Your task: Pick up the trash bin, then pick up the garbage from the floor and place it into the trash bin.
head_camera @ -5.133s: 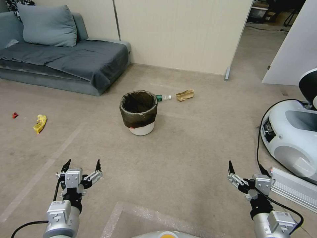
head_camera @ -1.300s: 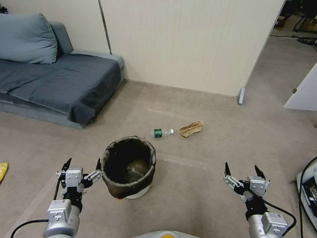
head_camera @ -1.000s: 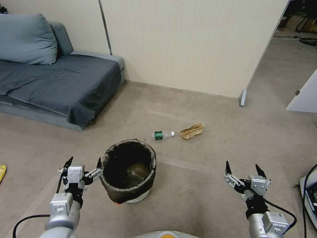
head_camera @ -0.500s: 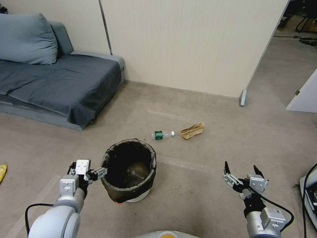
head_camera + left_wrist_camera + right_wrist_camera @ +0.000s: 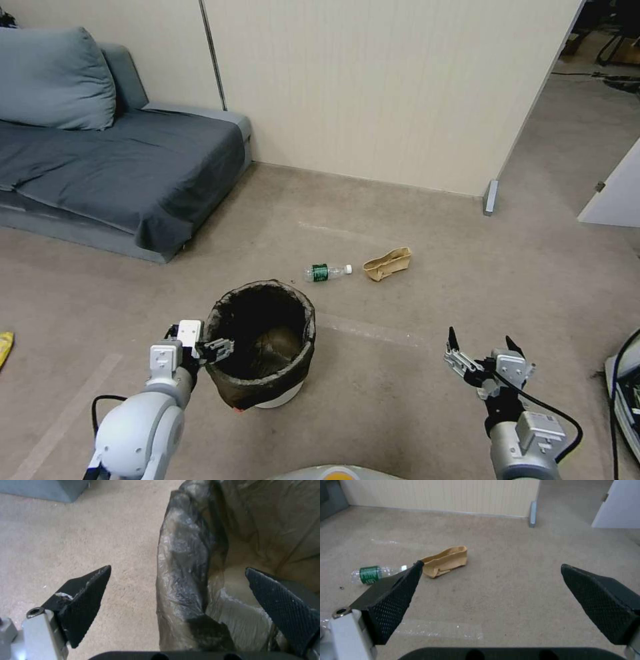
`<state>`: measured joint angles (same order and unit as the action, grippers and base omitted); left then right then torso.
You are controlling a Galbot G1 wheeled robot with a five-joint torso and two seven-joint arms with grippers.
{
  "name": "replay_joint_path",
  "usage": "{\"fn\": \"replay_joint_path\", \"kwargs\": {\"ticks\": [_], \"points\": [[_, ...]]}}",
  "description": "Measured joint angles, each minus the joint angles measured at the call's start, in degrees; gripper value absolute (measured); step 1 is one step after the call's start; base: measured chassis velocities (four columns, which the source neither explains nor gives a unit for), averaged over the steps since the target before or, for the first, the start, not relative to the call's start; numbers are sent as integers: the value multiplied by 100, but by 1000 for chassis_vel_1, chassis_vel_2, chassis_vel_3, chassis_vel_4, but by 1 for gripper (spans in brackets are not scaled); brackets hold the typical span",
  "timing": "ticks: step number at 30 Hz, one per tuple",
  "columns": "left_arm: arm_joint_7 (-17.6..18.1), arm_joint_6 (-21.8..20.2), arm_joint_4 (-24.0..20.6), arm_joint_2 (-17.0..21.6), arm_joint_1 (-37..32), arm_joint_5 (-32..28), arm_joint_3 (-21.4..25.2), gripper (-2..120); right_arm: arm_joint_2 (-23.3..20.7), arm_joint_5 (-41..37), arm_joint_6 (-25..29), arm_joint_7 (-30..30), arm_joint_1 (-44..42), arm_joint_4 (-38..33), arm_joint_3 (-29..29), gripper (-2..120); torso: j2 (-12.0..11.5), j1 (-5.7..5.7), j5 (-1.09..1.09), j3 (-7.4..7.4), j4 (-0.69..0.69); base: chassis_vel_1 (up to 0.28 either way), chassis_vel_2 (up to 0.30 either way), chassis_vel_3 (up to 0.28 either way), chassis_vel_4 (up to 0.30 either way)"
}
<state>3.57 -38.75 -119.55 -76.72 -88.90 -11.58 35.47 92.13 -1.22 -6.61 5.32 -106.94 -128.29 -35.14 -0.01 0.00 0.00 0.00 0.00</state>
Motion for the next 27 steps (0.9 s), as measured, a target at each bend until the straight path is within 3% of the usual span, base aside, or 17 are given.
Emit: {"fn": "replay_joint_path", "kwargs": {"ticks": [14,27], "points": [[115,-131,399,-55,234,-122,-88,99,0,-2,10,144,-48,32,-10,100,0,0,2,0,0,0,0,0,0],[124,-70,580,-92,308,-102,-171,55,0,46,21,175,-69,34,118,100,1,0,2,-1,0,0,0,0,0]]}}
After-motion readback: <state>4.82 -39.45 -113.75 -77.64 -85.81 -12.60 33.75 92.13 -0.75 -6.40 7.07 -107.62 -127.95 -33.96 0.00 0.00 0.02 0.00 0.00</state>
